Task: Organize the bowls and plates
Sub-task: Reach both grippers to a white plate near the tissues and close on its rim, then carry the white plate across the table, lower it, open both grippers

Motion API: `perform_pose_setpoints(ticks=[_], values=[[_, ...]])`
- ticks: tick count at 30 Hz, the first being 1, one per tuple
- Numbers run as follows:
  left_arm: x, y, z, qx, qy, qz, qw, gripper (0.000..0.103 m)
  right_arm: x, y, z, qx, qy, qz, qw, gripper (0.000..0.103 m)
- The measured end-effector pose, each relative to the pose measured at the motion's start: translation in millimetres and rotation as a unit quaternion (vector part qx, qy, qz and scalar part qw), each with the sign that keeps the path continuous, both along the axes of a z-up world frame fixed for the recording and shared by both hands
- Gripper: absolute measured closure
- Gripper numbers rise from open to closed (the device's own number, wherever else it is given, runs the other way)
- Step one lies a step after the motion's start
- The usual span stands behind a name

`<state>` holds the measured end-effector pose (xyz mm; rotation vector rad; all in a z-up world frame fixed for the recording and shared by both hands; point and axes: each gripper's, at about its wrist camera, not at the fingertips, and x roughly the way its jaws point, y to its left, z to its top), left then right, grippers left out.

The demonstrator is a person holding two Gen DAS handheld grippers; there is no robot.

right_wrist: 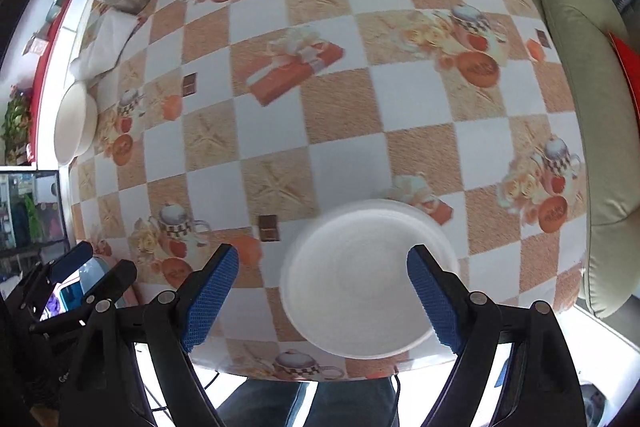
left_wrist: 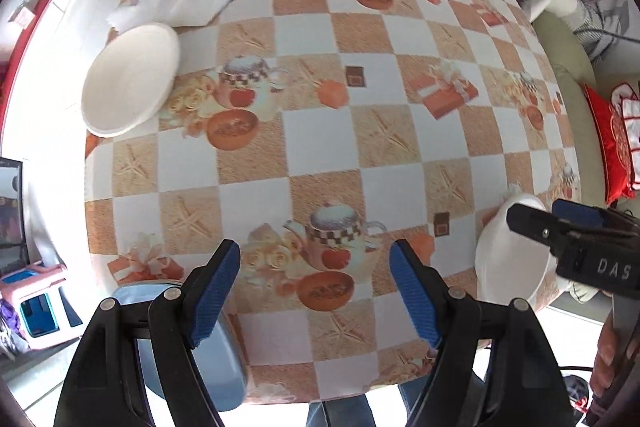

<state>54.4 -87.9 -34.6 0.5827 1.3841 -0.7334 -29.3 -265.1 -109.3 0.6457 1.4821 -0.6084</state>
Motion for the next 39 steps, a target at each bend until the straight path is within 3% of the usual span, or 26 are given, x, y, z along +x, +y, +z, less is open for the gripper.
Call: perform_pose_setpoints(ticks=[6, 10, 16, 24, 32, 34, 35, 39], values=[[79, 27, 9, -0.001, -0.031, 0.086, 0.9958, 0.023, 72, 38, -8, 0.016, -0.012, 0.074, 0.997, 0.016], [136, 44, 6, 0.004, -0.056, 0.152, 0.9868, 0.023, 125, 58, -14, 0.017, -0.021, 0.122, 0.992, 0.016], [200, 60, -18, 0.027, -0.071, 0.214, 0.9739, 0.023, 205, 81, -36, 0.019, -0.028, 0.174, 0.984, 0.016], [240, 61, -58, 0.045, -0.074, 0.235, 0.9681, 0.023, 275, 92, -69, 0.035, -0.048, 0.175, 0.983, 0.016], [259, 53, -80, 0.055, -0.083, 0.227, 0.9687, 0.023, 302, 95, -102, 0.038, -0.042, 0.168, 0.984, 0.016], [260, 51, -84, 0.052, -0.072, 0.226, 0.9702, 0.023, 304, 97, -106, 0.037, -0.045, 0.17, 0.984, 0.027], [260, 50, -86, 0.049, -0.066, 0.225, 0.9709, 0.025, 305, 98, -108, 0.039, -0.044, 0.173, 0.983, 0.044], [257, 46, -87, 0.025, -0.034, 0.217, 0.9753, 0.06, 305, 100, -115, 0.085, -0.059, 0.156, 0.982, 0.072]])
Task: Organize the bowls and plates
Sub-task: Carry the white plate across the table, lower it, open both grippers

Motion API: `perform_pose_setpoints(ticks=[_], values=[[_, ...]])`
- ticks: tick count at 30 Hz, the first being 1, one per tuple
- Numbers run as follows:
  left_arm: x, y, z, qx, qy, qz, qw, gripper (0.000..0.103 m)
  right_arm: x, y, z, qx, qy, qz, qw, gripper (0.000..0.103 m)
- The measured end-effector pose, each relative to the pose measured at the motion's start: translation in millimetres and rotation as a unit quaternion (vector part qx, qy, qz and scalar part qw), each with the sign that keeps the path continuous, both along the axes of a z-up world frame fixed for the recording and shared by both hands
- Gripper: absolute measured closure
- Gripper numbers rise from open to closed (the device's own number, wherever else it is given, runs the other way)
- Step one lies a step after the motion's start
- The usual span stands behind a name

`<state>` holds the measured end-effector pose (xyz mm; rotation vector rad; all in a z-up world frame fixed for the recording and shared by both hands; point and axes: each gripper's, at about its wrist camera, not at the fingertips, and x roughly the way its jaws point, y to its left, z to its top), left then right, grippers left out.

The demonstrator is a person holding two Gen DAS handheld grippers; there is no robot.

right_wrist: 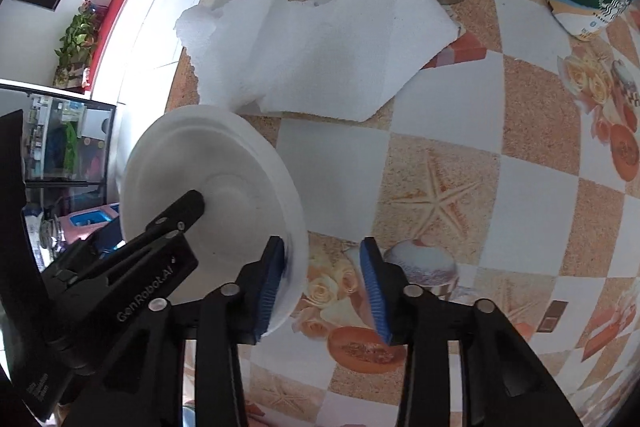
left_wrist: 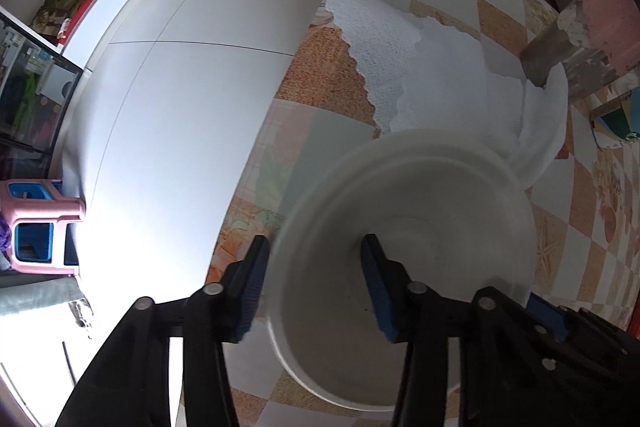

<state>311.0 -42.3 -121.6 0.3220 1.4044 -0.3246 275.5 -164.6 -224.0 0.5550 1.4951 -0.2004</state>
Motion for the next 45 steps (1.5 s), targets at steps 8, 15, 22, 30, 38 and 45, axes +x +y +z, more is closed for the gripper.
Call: perform_pose_setpoints(ticks=[8, 15, 22, 30, 38, 45], values=[[-43, -16, -1, 0.007, 0.023, -0.035, 0.9991, 0.065, -20, -5, 1, 0.012, 0.005, 0.014, 1.0, 0.09], [-134, -38, -7, 0.034, 0.039, -0.105, 0.9931, 0.065, -98, -20, 10, -0.009, 0.035, 0.002, 0.999, 0.088], [-233, -32, -10, 0.039, 0.069, -0.153, 0.985, 0.065, -199, -32, 16, -0.014, 0.068, -0.031, 0.997, 0.087], [-316, 6, -20, 0.061, 0.106, -0.208, 0.9705, 0.062, -292, -5, 18, -0.022, 0.099, -0.015, 0.995, 0.087], [-325, 8, 24, 0.047, 0.066, -0.24, 0.9673, 0.059, -306, 7, 47, -0.03, 0.081, -0.009, 0.996, 0.087], [-337, -35, 57, 0.017, 0.042, -0.299, 0.9531, 0.057, -328, -31, 92, -0.055, 0.044, -0.056, 0.996, 0.086]])
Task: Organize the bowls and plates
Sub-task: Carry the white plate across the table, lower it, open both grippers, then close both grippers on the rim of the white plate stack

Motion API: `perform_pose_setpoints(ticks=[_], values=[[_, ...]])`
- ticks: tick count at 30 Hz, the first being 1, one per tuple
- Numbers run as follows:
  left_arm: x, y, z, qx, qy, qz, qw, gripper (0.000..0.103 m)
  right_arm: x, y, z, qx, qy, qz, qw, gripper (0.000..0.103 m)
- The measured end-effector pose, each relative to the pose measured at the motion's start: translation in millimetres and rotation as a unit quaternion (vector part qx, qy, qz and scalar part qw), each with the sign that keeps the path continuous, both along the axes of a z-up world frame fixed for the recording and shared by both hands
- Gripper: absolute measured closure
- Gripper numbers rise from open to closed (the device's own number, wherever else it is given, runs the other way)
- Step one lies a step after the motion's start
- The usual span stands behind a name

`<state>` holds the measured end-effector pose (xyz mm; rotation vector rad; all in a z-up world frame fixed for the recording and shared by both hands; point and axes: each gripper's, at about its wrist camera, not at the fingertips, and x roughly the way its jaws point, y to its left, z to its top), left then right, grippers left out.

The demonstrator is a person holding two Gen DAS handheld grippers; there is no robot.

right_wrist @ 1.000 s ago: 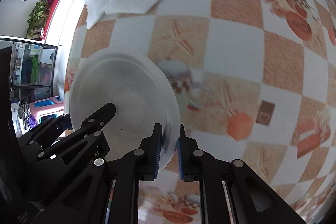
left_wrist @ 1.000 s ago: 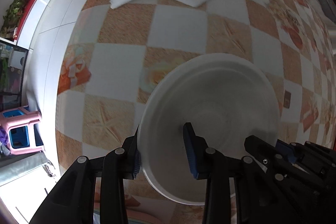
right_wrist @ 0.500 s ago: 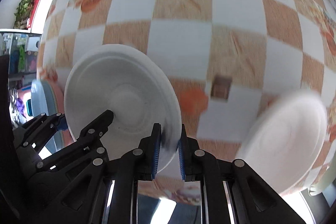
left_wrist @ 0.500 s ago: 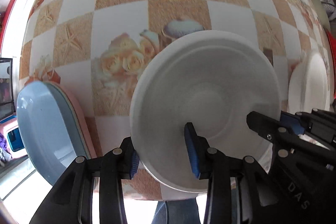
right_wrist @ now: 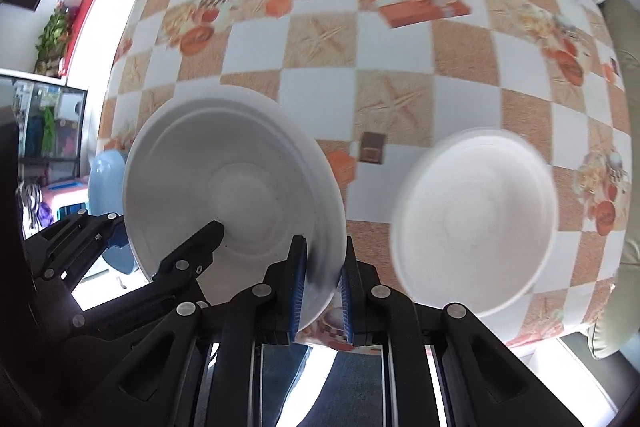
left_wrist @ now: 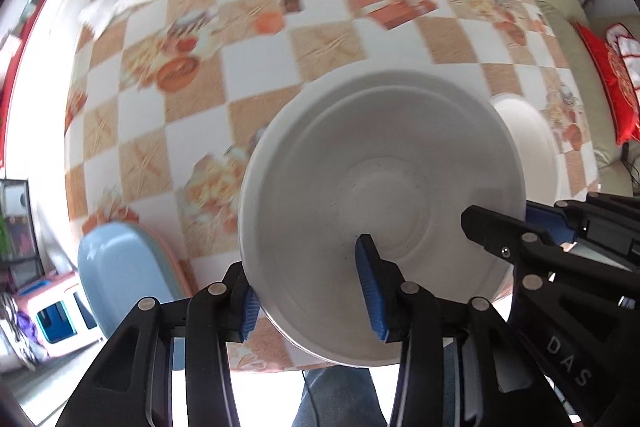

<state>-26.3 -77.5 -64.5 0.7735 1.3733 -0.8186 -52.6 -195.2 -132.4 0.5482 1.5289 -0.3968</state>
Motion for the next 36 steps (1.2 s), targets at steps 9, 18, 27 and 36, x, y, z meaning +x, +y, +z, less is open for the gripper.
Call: perform_pose_setpoints(ticks=[9, 18, 27, 36], values=[[-74, -96, 10, -0.012, 0.012, -0.13, 0.9914, 0.057, -58, -46, 26, -0.032, 0.001, -0.109, 0.994, 0.086], [-101, -131, -15, 0.003, 0.035, -0.153, 0.9876, 0.045, -95, -97, 13, -0.045, 0.025, -0.169, 0.984, 0.085], [-73, -103, -13, 0.015, 0.042, -0.069, 0.9967, 0.021, -99, -111, 6, -0.057, 0.031, -0.153, 0.986, 0.01], [-70, -96, -28, 0.042, 0.066, -0.019, 0.9967, 0.021, -108, -116, 1, -0.047, 0.044, -0.152, 0.986, 0.01]])
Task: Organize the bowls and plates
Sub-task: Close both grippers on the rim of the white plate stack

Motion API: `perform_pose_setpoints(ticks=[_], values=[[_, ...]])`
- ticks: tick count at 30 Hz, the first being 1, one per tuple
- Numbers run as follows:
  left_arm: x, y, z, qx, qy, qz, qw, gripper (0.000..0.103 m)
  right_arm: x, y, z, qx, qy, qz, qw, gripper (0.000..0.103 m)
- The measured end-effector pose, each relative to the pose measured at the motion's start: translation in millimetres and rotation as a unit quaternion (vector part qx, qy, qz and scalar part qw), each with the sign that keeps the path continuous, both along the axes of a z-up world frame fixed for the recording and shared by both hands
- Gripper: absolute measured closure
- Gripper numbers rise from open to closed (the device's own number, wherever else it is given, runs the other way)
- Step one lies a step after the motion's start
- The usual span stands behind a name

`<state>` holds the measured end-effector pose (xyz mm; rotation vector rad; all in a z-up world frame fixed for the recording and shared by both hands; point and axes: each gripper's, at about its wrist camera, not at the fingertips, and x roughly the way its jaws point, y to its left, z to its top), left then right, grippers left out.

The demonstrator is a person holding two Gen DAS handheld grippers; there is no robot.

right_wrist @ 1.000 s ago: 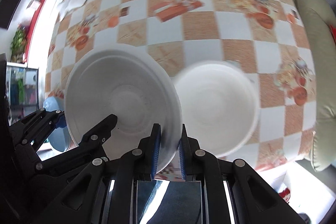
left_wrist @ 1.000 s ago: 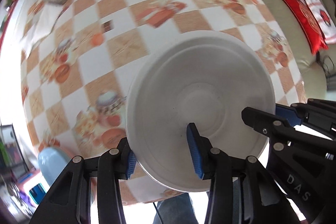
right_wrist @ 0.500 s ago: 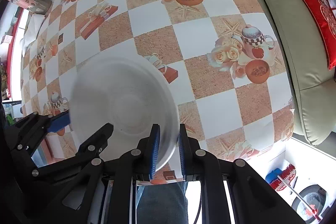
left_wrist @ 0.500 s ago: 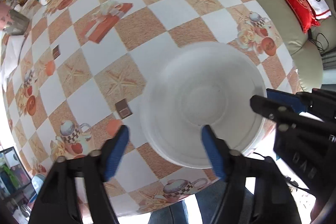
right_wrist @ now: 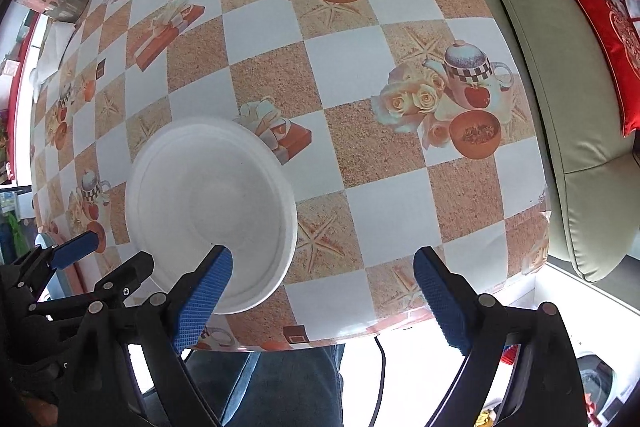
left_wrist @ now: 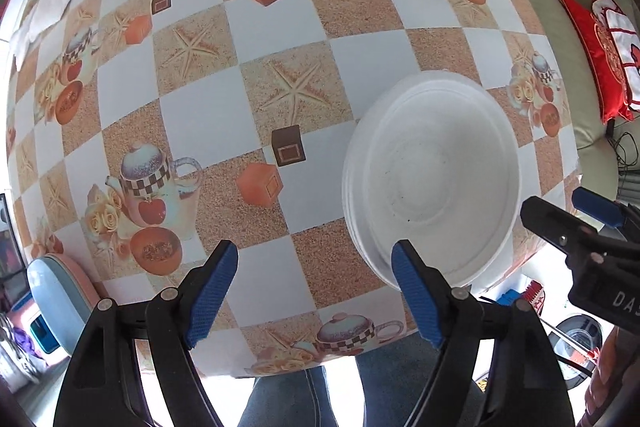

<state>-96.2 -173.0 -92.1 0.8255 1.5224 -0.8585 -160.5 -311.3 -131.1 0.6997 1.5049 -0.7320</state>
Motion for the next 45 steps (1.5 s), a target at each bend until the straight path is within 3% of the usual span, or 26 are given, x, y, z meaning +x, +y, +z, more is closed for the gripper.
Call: perform_pose_setpoints(ticks=[27, 45], values=[[11, -19, -47, 0.025, -0.004, 0.034, 0.9991, 0.021, -1, -20, -31, 0.016, 0.018, 0.013, 1.0, 0.01], [14, -25, -79, 0.038, 0.004, 0.038, 0.9985, 0.021, 28, -23, -55, 0.036, 0.027, 0.041, 0.998, 0.01]])
